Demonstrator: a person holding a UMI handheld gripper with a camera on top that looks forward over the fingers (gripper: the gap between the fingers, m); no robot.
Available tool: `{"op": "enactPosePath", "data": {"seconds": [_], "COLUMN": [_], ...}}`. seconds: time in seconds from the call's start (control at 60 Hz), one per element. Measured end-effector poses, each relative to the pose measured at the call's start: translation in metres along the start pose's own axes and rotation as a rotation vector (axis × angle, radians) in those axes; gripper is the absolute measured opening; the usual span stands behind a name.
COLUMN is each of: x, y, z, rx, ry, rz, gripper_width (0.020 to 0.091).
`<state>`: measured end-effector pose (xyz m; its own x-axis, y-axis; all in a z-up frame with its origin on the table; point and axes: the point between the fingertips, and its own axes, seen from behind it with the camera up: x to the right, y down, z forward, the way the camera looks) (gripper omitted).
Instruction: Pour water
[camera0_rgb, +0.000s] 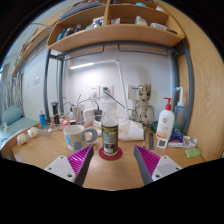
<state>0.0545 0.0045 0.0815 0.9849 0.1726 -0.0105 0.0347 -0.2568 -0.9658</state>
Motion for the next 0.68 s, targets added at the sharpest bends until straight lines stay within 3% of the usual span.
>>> {"op": "enactPosePath", "data": {"seconds": [0.283, 0.683], "x": [0.006, 0.019], "y": [-0.022, -0.02], "z": [-0.071, -0.095], "rx": [0.077, 0.097], "ry": [0.059, 0.082], "rz": [0.06, 0.075], "gripper_width": [0.0828, 0.0828]}}
